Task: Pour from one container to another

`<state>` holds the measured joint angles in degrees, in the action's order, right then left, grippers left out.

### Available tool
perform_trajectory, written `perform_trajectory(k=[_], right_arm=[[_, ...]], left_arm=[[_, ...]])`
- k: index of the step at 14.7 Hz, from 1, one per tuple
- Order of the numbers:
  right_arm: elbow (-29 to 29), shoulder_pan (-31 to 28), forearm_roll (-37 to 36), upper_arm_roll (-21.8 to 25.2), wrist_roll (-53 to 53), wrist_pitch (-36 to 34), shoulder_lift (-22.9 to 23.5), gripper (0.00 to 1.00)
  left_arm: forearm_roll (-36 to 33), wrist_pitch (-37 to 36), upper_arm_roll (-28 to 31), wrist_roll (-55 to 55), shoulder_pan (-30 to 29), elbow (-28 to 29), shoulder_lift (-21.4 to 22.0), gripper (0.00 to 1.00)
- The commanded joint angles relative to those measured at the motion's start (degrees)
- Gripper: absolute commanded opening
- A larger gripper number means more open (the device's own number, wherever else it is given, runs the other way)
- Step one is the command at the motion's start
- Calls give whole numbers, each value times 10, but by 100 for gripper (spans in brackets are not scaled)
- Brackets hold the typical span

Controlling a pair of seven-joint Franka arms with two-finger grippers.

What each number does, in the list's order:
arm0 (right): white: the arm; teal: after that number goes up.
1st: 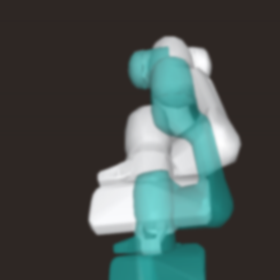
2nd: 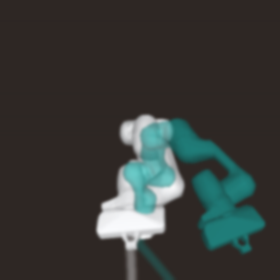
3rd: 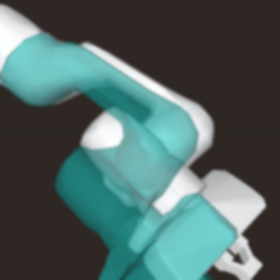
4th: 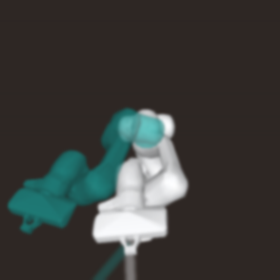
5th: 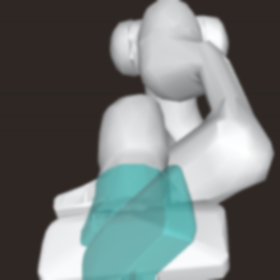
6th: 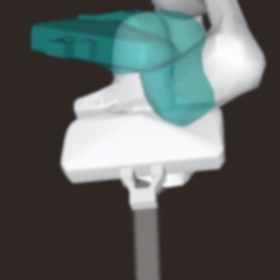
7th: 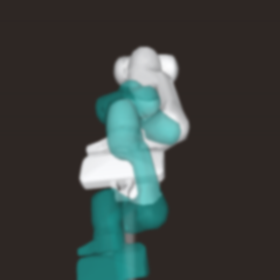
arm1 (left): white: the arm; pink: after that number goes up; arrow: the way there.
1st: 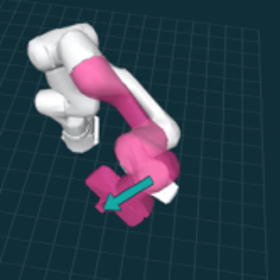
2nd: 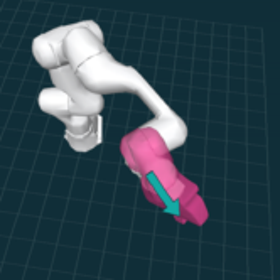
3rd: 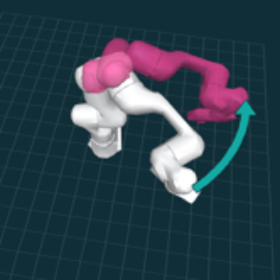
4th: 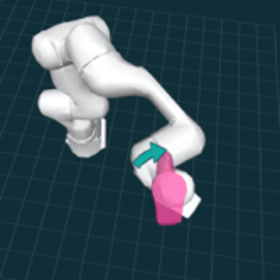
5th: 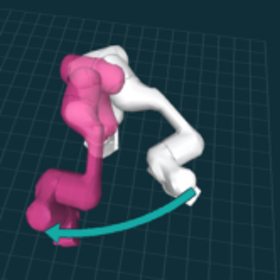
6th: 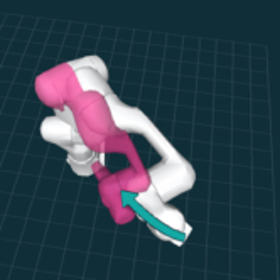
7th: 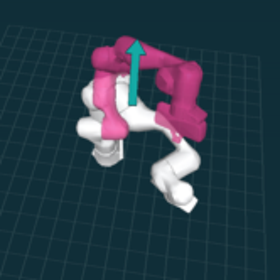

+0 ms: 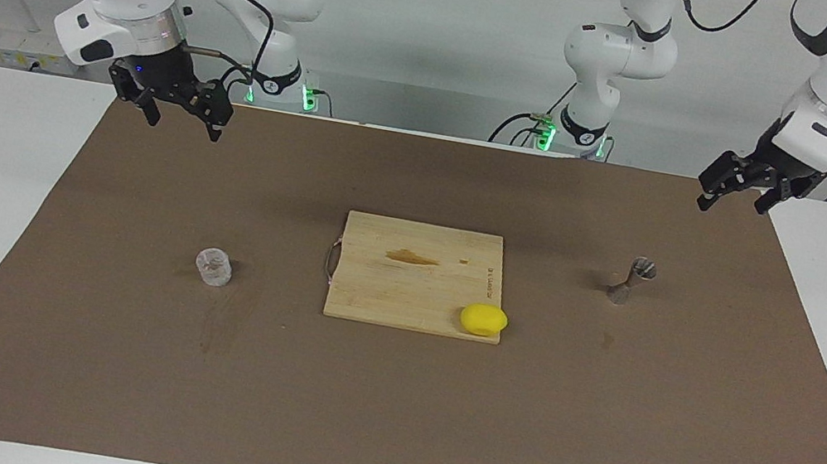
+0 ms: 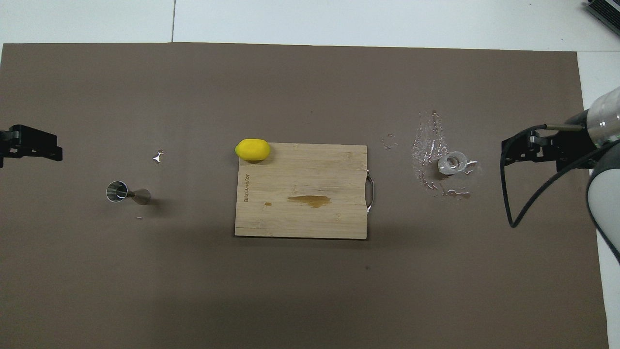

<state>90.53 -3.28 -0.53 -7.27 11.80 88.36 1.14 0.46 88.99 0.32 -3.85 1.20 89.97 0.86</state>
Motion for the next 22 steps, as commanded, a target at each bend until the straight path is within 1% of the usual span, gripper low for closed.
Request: perform_trajectory(k=[1, 5, 15, 19, 20, 21, 22], right_arm=[[16, -7, -4, -5, -11, 2, -15, 100], [16, -7, -4, -5, -11, 2, -15, 100], [16, -7, -4, -5, -11, 2, -15, 100], [16, -7, -4, -5, -11, 2, -15, 100], [16, -7, -4, -5, -11, 2, -15, 100], [16, -7, -4, -5, -11, 2, -15, 100], [16, -7, -4, -5, -11, 2, -14, 100]], left_arm=[[-9, 4, 1, 5, 2, 7, 9, 100], [-9, 9, 0, 3, -2, 9, 9, 100], [-9, 115, 0, 6, 2, 17, 5, 100], [-9, 137, 0, 5, -1, 17, 3, 100], [-9, 141, 0, 5, 2, 22, 4, 100], [-9, 154, 0, 6, 2, 41, 9, 100], [-9, 183, 0, 7, -1, 69, 23, 100]])
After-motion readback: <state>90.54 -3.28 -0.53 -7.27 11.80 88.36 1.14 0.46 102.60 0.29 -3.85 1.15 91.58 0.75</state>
